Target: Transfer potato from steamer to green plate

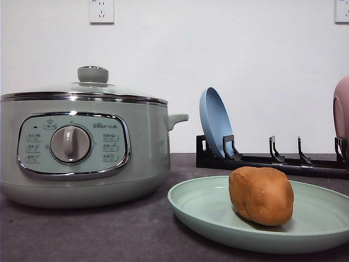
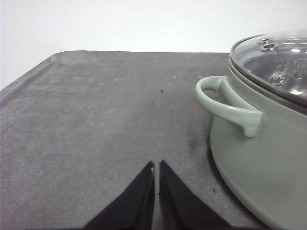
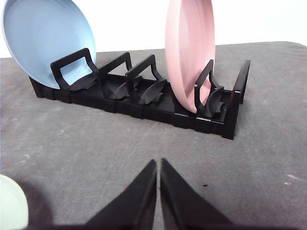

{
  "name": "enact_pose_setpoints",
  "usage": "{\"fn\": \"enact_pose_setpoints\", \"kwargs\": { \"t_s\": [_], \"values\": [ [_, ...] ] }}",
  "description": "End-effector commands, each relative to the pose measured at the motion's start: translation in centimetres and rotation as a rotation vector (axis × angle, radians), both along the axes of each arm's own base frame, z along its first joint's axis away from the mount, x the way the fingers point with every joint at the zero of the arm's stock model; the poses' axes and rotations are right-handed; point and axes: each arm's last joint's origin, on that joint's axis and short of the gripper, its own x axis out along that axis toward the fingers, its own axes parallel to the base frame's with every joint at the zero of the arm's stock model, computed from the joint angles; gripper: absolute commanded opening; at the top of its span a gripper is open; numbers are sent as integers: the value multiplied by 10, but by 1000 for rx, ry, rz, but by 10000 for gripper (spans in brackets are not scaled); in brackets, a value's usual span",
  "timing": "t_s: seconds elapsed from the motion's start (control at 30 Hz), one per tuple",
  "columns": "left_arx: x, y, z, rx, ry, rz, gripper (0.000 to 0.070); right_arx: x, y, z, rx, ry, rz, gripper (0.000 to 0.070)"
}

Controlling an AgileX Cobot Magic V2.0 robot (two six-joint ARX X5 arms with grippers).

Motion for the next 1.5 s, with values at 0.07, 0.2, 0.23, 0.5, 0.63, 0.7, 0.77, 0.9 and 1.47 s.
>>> {"fn": "enact_pose_setpoints", "kwargs": {
  "t_s": [0.07,0.2,0.23,0.5,0.63,0.7,0.77,0.9,1.47],
  "values": [
    [1,0,-5,-3,3,4,10,0,0,-1,11,0,-2,0],
    [1,0,-5,-3,3,4,10,0,0,-1,11,0,-2,0],
    [1,0,-5,-3,3,4,10,0,0,-1,11,0,-2,0],
    [1,0,-5,-3,3,4,10,0,0,-1,11,0,-2,0],
    [1,0,-5,-3,3,4,10,0,0,-1,11,0,-2,0],
    [1,0,-5,-3,3,5,10,0,0,-1,11,0,-2,0],
    [1,0,-5,-3,3,4,10,0,0,-1,10,0,-2,0],
    [1,0,-5,-3,3,4,10,0,0,-1,11,0,-2,0],
    [1,0,-5,-3,3,4,10,0,0,-1,11,0,-2,0]
  ]
}}
